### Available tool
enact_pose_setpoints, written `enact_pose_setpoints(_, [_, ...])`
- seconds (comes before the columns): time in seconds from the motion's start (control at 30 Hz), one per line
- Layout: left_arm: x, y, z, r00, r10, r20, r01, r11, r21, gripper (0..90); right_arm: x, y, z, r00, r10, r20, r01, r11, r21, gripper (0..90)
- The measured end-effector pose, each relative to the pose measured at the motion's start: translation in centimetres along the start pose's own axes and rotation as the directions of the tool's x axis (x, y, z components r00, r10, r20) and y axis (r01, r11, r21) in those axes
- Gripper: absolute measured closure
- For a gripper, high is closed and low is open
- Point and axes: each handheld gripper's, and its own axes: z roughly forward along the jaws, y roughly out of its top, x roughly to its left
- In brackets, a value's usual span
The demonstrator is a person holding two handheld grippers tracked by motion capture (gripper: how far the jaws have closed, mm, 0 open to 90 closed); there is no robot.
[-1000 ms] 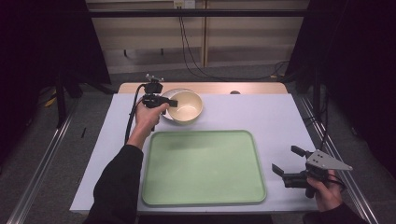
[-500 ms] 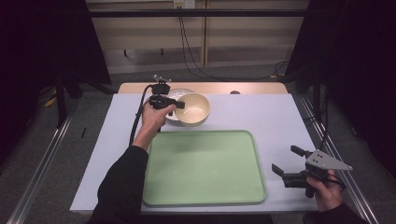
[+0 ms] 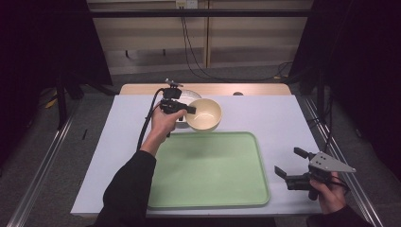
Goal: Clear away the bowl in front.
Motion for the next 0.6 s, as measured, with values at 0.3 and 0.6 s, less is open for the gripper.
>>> enact_pose_setpoints(0.3, [-1.5, 0.2, 1.2, 0.9996, 0.021, 0.021, -0.022, 0.9996, 0.018, 82.7, 0.0, 0.0, 0.0, 1.0, 0.003, 0.002, -0.003, 1.0, -0.003, 0.3])
enact_pose_setpoints(0.6, [-3.2, 0.3, 2.0, 0.9981, 0.039, 0.047, -0.04, 0.999, 0.023, 82.7, 0.0, 0.0, -0.1, 1.0, -0.003, -0.004, 0.003, 1.0, -0.006, 0.3])
